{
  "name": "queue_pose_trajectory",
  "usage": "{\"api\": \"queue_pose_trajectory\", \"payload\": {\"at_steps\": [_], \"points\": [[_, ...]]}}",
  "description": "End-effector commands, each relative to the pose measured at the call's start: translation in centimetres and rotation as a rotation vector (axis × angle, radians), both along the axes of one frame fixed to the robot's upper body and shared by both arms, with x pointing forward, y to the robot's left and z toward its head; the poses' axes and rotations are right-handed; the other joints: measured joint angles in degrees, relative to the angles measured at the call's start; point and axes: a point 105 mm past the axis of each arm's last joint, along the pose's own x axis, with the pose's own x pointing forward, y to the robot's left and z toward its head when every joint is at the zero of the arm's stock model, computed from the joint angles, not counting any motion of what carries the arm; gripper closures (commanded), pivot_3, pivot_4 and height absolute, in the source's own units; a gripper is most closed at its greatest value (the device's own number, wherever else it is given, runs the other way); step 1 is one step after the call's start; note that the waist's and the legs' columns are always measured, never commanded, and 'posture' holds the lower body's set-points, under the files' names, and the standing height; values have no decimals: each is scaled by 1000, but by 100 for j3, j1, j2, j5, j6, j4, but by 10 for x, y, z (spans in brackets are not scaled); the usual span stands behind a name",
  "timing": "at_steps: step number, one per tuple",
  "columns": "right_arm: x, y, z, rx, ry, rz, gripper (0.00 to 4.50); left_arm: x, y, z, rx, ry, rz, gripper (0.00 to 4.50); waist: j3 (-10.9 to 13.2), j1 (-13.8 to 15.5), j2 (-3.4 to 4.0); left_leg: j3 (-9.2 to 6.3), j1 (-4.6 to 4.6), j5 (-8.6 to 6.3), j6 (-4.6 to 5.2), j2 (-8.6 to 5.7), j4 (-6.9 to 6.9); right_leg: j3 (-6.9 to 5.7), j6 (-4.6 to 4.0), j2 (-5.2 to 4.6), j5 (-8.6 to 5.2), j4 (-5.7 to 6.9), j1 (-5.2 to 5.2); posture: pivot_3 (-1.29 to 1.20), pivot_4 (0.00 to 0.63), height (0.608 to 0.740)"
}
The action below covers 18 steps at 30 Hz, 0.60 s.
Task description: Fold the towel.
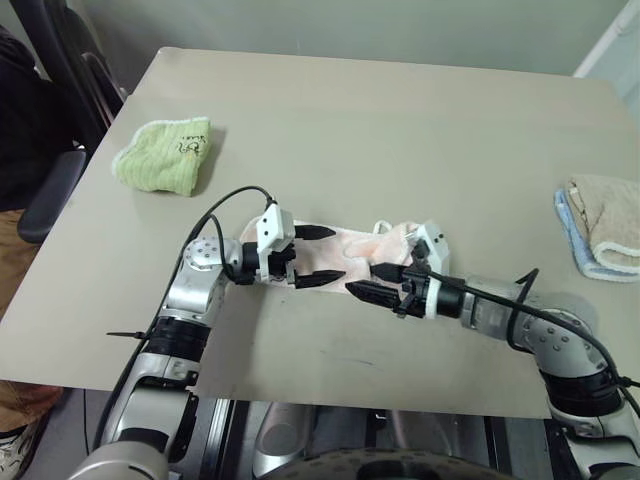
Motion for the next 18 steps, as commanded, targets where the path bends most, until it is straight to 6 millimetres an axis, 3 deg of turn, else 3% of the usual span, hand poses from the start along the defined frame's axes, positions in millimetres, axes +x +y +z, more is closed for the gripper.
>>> {"api": "queue_pose_trajectory", "payload": {"at_steps": [1,5,9,12,18], "points": [[-7,-7,41,126,-102,19,52,1,1,10,-13,-41,0,0,0,1,0,0,-1,1,-3,0,0,0,-3,0,-2,0,0,0,150,733],[-1,-26,49,111,-121,-50,52,2,1,9,-14,-41,3,0,0,2,0,1,-2,7,-12,-2,0,2,-17,0,-12,-2,1,0,150,733],[10,-48,31,-114,-188,-108,52,3,0,9,-18,-42,5,0,0,7,0,0,-2,6,-13,-1,0,1,-18,0,-13,-1,1,0,150,733],[16,-58,18,-201,-202,-110,675,4,-2,8,-19,-44,3,0,0,3,0,0,-1,0,-10,0,-1,1,-4,-1,-4,-1,1,0,150,733],[31,-67,-3,-394,-300,-88,2763,5,-1,6,-21,-47,6,0,0,-4,0,0,0,-8,11,1,-2,1,13,-1,9,1,-1,0,150,733]]}}
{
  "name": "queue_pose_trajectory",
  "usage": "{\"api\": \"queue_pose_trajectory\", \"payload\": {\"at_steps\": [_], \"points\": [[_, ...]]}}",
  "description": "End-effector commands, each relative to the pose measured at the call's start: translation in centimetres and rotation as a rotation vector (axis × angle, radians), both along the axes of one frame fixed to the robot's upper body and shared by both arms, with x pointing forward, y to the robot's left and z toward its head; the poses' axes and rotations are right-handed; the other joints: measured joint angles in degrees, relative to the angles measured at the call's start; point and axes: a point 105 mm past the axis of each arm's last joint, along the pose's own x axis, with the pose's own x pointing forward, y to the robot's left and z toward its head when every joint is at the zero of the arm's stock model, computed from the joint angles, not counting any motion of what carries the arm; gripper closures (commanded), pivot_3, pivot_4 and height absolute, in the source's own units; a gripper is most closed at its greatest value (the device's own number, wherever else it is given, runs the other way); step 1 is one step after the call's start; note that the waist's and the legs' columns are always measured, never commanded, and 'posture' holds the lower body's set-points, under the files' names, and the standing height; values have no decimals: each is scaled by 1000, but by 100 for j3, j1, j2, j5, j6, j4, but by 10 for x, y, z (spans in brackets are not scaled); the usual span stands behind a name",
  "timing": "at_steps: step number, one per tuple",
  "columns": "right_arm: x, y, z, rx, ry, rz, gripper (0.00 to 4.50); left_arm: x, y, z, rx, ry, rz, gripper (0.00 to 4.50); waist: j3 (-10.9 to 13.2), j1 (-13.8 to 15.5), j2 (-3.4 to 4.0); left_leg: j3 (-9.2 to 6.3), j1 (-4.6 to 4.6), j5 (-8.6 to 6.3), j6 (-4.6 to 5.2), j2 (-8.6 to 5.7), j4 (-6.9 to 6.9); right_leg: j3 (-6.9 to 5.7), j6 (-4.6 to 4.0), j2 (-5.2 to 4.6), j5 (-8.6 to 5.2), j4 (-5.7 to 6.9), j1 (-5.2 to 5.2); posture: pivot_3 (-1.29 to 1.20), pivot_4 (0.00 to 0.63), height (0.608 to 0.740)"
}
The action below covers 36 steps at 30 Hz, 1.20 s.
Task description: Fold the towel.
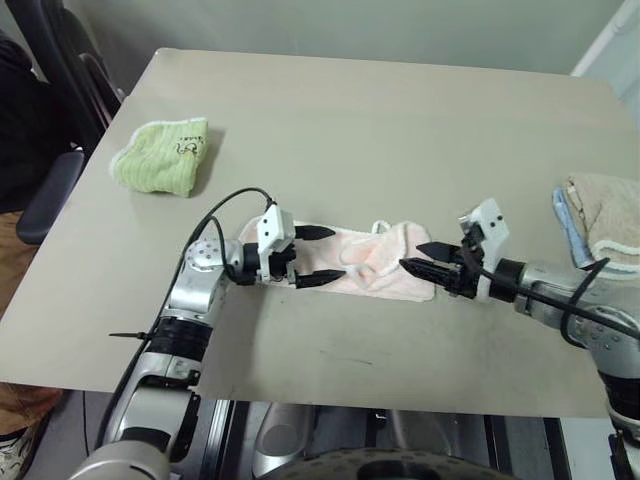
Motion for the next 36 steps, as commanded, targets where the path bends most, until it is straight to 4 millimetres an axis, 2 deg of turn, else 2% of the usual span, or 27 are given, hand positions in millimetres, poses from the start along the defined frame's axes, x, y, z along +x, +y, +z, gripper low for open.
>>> {"api": "queue_pose_trajectory", "payload": {"at_steps": [1,5,10,22,26,29,32,36], "points": [[9,3,2,-66,-93,34,3098,3,0,8,-11,-45,0,0,0,-3,0,0,0,-1,4,0,0,0,0,0,0,0,0,0,150,733],[23,3,-5,-127,-137,3,4460,2,2,9,-13,-50,5,0,0,-17,0,0,2,0,27,1,0,-1,1,0,5,1,0,0,150,733],[25,11,1,-122,-180,38,4460,0,3,11,-13,-53,8,0,0,-8,0,0,0,2,29,1,0,-1,0,0,6,0,0,0,150,733],[6,55,23,-26,-190,227,4460,5,6,16,-9,-61,35,0,0,-14,0,0,1,17,3,0,0,-2,-12,0,2,0,0,0,150,733],[17,69,29,21,-198,214,4460,5,5,17,-13,-61,37,0,0,-29,0,0,3,17,3,1,0,-2,-16,0,3,2,-2,0,150,733],[28,76,25,21,-198,198,4460,6,3,19,-19,-64,39,0,0,-40,0,0,4,18,5,1,0,-3,-20,1,6,1,-3,0,150,733],[46,73,15,-29,-181,127,4460,10,3,28,-65,-61,60,0,0,-32,0,-1,4,18,5,1,0,-4,-21,0,6,2,-3,0,150,733],[51,71,12,-26,-137,101,4460,14,10,42,-112,-46,75,0,0,-13,1,-2,0,18,2,1,0,-6,-24,-1,10,2,-6,0,150,733]]}}
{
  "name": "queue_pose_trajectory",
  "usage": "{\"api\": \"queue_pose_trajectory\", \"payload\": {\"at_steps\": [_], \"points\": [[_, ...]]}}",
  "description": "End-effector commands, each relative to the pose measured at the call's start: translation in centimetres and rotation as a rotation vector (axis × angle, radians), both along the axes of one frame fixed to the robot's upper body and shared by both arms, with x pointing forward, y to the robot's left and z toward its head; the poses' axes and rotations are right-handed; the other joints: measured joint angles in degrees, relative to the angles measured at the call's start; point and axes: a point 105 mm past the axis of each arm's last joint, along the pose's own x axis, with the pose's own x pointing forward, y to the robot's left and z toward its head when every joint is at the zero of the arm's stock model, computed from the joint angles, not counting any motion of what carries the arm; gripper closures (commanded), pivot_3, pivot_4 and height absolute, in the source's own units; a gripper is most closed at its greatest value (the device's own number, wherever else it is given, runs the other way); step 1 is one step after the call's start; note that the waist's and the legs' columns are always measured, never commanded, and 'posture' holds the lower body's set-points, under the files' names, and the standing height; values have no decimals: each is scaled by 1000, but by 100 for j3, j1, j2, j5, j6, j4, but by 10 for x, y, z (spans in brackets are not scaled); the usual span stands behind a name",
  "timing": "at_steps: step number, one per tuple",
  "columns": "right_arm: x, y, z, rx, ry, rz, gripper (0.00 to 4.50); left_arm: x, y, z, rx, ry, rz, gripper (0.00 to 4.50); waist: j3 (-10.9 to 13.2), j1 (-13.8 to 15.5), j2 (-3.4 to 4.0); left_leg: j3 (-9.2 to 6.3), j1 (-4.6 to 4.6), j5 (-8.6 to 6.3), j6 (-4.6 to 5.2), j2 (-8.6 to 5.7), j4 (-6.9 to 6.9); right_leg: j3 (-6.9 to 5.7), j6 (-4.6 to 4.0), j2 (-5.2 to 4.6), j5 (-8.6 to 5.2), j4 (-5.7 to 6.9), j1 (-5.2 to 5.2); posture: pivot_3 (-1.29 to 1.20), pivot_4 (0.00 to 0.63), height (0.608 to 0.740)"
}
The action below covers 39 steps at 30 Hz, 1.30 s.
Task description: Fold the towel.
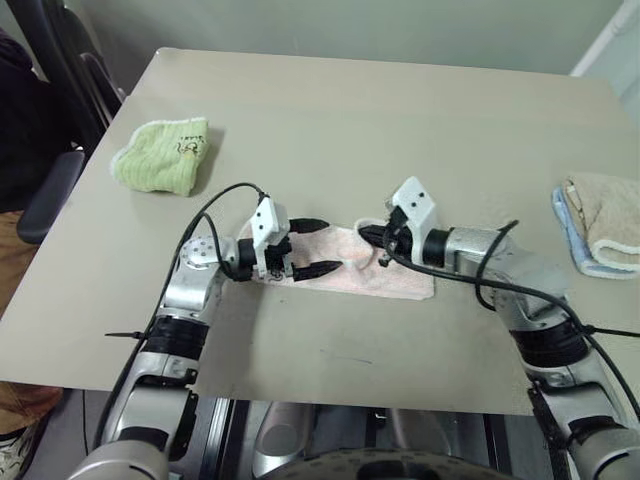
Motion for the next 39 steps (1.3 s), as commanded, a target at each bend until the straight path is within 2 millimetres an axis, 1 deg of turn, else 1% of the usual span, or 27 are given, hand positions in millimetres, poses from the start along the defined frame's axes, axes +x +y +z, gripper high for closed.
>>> {"api": "queue_pose_trajectory", "payload": {"at_steps": [1,3,4,5,8,9,10,15,19,22,24,26,27,28,32,33,35,37,39], "points": [[5,0,10,37,7,-29,4460,5,6,28,-60,-38,6,0,0,-4,0,0,0,2,-8,0,0,-2,-1,0,2,1,-1,0,150,733],[6,-1,13,82,57,-48,4460,7,12,30,-56,-26,11,0,0,-8,0,0,3,3,-24,2,-1,-5,-4,0,3,2,-2,0,150,733],[2,0,15,101,81,-32,4460,7,16,29,-41,-26,15,0,0,-9,0,0,3,4,-27,2,-2,-5,-4,0,3,2,-4,0,150,733],[-2,1,17,106,88,-9,4460,8,20,29,-29,-27,19,0,0,-15,0,1,2,7,-36,2,-2,-4,-4,0,3,2,-5,0,150,733],[-27,11,16,102,106,127,4460,13,29,31,-22,-34,51,0,0,-15,0,1,0,7,-43,2,-4,-5,-6,1,1,1,-8,0,150,733],[-32,15,16,106,116,150,4460,14,31,31,-19,-35,56,0,0,-15,0,0,0,6,-46,2,-4,-7,-8,1,0,2,-7,0,150,733],[-32,17,15,108,122,150,4460,15,32,30,-16,-38,58,0,0,-15,0,0,0,6,-48,3,-7,-7,-10,1,-1,1,-8,0,150,733],[-25,30,6,79,113,126,4460,20,36,27,-25,-48,78,0,0,-16,0,-1,1,10,-46,3,-8,-6,-12,1,-1,3,-10,0,150,733],[-13,36,4,76,104,75,4460,20,39,17,-12,-51,84,0,0,-21,0,-2,1,17,-41,3,-8,-5,-26,1,4,4,-13,0,150,733],[-7,35,-1,55,98,45,4460,20,40,15,-12,-55,84,0,0,-15,0,-3,0,17,-37,3,-8,-6,-36,1,3,5,-14,0,150,733],[-3,29,-14,-39,69,16,4460,20,39,14,-16,-58,83,0,0,-15,0,-3,0,17,-38,3,-8,-6,-36,1,4,5,-14,0,150,733],[-6,25,-22,-89,82,18,4460,19,39,14,-19,-59,81,0,0,-13,1,-3,-1,16,-41,3,-8,-6,-34,1,5,4,-15,0,150,733],[-8,26,-20,-77,83,32,4460,19,39,14,-21,-59,80,0,0,-13,0,-3,-2,15,-42,3,-8,-7,-32,1,6,4,-16,0,150,733],[-11,28,-12,-40,79,47,4460,18,38,15,-27,-53,75,0,0,-14,0,-3,-2,14,-44,3,-8,-6,-29,1,8,5,-16,0,150,733],[-22,33,38,216,42,110,4460,18,37,19,-46,-45,67,0,0,-16,1,-2,-7,14,-47,3,-10,-7,-29,2,8,5,-20,0,150,733],[-25,31,50,276,31,121,4460,19,37,21,-52,-51,71,0,0,-16,1,-1,-10,16,-48,2,-9,-7,-30,2,7,4,-21,0,150,733],[-29,22,75,397,-26,127,4460,20,33,26,-70,-51,56,0,0,-9,0,-1,-10,19,-49,1,-9,-6,-35,3,4,4,-21,0,150,733],[-34,13,88,460,-66,123,4460,20,29,30,-86,-50,37,0,0,3,0,-2,-13,22,-46,1,-9,-7,-38,3,2,3,-21,0,150,733],[-40,5,90,477,-78,121,4460,18,23,35,-102,-46,11,0,0,8,0,-2,-13,23,-45,1,-8,-6,-50,3,-5,3,-20,0,150,733]]}}
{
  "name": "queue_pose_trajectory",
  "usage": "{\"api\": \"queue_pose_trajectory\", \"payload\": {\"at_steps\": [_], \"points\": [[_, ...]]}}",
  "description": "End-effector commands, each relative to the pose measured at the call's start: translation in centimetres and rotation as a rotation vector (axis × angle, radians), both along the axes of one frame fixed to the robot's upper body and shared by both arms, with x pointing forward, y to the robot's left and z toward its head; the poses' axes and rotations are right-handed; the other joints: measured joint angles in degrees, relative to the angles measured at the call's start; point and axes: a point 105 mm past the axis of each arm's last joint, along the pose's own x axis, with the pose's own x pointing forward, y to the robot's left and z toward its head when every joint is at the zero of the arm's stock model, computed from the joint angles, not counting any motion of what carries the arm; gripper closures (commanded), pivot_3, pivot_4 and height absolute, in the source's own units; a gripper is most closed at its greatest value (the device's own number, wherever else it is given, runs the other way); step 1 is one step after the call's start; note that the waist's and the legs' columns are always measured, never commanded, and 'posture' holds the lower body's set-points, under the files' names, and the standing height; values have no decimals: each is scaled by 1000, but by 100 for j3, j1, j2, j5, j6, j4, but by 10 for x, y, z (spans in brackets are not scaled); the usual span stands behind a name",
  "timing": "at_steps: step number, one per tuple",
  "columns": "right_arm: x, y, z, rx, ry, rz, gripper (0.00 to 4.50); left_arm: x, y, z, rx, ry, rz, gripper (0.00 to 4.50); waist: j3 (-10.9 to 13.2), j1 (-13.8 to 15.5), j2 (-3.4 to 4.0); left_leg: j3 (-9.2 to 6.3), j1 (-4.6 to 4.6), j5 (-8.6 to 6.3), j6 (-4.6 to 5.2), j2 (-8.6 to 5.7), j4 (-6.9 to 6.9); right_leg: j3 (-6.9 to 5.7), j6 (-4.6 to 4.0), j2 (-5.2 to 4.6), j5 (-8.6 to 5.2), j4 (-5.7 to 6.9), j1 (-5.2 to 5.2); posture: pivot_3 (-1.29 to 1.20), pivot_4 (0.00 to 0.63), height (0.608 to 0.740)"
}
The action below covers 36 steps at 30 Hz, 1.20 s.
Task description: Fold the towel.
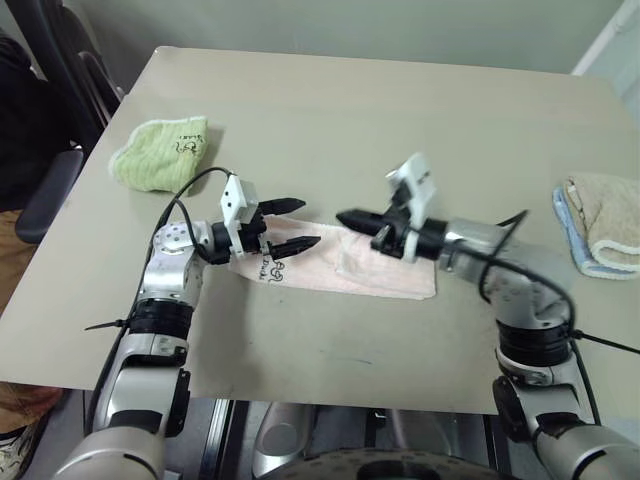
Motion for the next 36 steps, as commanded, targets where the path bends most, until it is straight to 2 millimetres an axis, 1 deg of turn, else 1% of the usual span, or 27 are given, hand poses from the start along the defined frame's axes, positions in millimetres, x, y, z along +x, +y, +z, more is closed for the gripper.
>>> {"api": "queue_pose_trajectory", "payload": {"at_steps": [1,2,3,5,8,9,13,14,16,17,19,21,23,24,28,32,33,35,36], "points": [[-15,-13,14,63,-53,14,4460,-1,-11,26,-53,-59,-52,0,0,10,0,0,0,0,-1,0,1,0,-1,0,0,0,0,0,150,733],[-17,-18,11,60,-44,0,4460,-4,-14,28,-54,-52,-74,0,0,12,0,-1,0,1,-1,0,0,0,-1,0,0,0,1,0,150,733],[-18,-22,8,57,-37,-12,4107,-7,-17,28,-53,-40,-97,0,0,7,0,0,1,0,-3,0,0,0,1,0,1,0,1,0,150,733],[-20,-28,4,52,-29,-30,3679,-12,-21,28,-44,-19,-128,0,0,2,0,1,1,1,-6,0,0,1,9,0,5,0,1,0,150,733],[-23,-39,-7,24,-7,-84,2665,-18,-22,30,-30,17,-160,0,0,-8,0,1,5,5,-8,2,-1,1,23,0,13,1,2,0,150,733],[-23,-41,-9,18,-3,-92,2429,-19,-22,30,-28,25,-165,0,0,-16,0,1,7,5,-9,2,-1,1,22,0,13,3,3,0,150,733],[-30,-50,-12,25,10,-114,1039,-24,-21,34,-30,48,-184,0,0,-26,0,1,9,7,-7,2,-1,3,25,1,10,2,5,0,150,733],[-31,-52,-12,30,9,-117,765,-25,-21,35,-31,46,-188,0,0,-24,0,2,8,8,-6,2,-1,3,26,1,10,1,5,0,150,733],[-29,-60,-17,-26,-34,-177,131,-22,-31,37,-34,-51,-161,0,0,-22,0,2,8,8,-5,2,-1,3,30,1,7,0,5,0,150,733],[-25,-65,-22,-57,-48,-214,30,-19,-36,37,-37,-96,-140,0,0,5,0,2,8,8,-4,2,-1,4,32,0,6,0,7,0,150,733],[-18,-69,-36,-92,-37,-270,30,-18,-51,29,-28,-167,-131,0,0,24,0,-4,12,11,9,0,3,6,43,0,-5,-2,24,0,150,733],[-17,-68,-43,-55,-24,-279,30,-17,-64,21,-34,-180,-129,0,0,21,0,-1,17,3,19,0,6,8,46,-2,-3,-2,28,0,150,733],[-23,-64,-47,-21,-4,-247,0,-21,-76,18,-73,-155,-171,397,0,17,1,1,18,-3,27,0,6,8,58,-2,5,-1,29,0,150,733],[-24,-63,-49,-17,3,-240,0,-24,-80,18,-89,-147,-197,575,0,16,0,2,17,-14,45,0,6,7,62,-2,7,0,27,0,150,733],[-16,-65,-52,10,1,-294,0,-28,-93,10,-90,-141,-257,1964,0,-20,0,5,19,-14,43,0,6,7,68,-2,10,-2,28,0,150,733],[-12,-69,-53,14,0,-319,0,-28,-97,10,-117,-122,-280,3267,0,-17,0,5,20,-12,46,0,6,7,70,-2,9,-2,30,0,150,733],[-10,-70,-53,13,0,-325,172,-28,-98,9,-113,-120,-288,3694,0,-17,0,5,20,-11,43,0,7,7,71,-2,9,-2,31,0,150,733],[-8,-70,-56,1,0,-333,609,-29,-98,5,-97,-111,-303,4390,0,-16,0,5,19,-8,39,0,7,7,71,-2,9,-2,31,0,150,733],[-6,-70,-59,-8,0,-336,930,-30,-98,2,-84,-107,-310,4500,0,-16,0,5,19,-8,39,0,7,7,71,-2,9,-2,31,0,150,733]]}}
